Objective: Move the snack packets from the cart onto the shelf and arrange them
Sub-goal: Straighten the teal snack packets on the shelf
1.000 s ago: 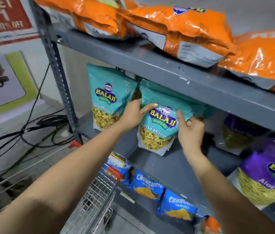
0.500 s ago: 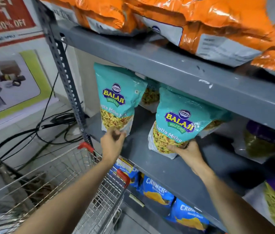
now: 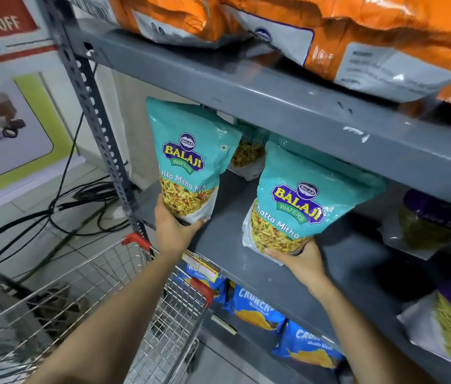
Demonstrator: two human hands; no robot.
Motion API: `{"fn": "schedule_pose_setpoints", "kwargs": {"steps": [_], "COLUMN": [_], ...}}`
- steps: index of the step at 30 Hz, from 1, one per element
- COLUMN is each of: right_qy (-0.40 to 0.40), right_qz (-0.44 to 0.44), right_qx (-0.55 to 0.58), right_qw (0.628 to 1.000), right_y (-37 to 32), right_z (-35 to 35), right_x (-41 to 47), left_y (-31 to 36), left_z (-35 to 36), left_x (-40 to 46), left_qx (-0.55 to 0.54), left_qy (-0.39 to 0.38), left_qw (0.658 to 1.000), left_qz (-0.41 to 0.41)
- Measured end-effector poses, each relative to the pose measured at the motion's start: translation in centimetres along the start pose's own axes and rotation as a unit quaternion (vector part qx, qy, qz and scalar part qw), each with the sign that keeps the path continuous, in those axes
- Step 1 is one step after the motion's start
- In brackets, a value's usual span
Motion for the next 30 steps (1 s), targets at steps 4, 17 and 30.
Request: {"fn": "schedule_pose_setpoints", "kwargs": {"steps": [4, 17, 30], "right_qy": [0.005, -0.024, 0.155], "right_qz": [0.007, -0.049, -0.121], "right_qx": [0.003, 0.213, 0.225], "right_qw": [1.000, 0.976, 0.955], "right_y": [0.6, -4.1, -11.3], "right_z": [0.0, -3.7, -7.8], "right_x": [-1.2, -2.1, -2.2], "left_y": [-0.2, 6.1, 17.5], "left_z": [0.0, -0.8, 8.4], "left_x": [-0.9, -7.2, -3.2], "left_qx": [-0.007, -0.014, -0.202], "left_qy": [0.011, 0.035, -0.199], "left_qw": [1.000, 0.993, 0.955], "left_qz": [0.001, 0.115, 0.087]}}
Point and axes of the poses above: each hand's wrist, its own x-axis towards the middle knuckle, its own z-axis out of the palm, y = z × x, the point moved 8 cm from there along x, towards the middle knuckle, and after that the axes turned 7 degrees about -y, right-handed, at the moved point
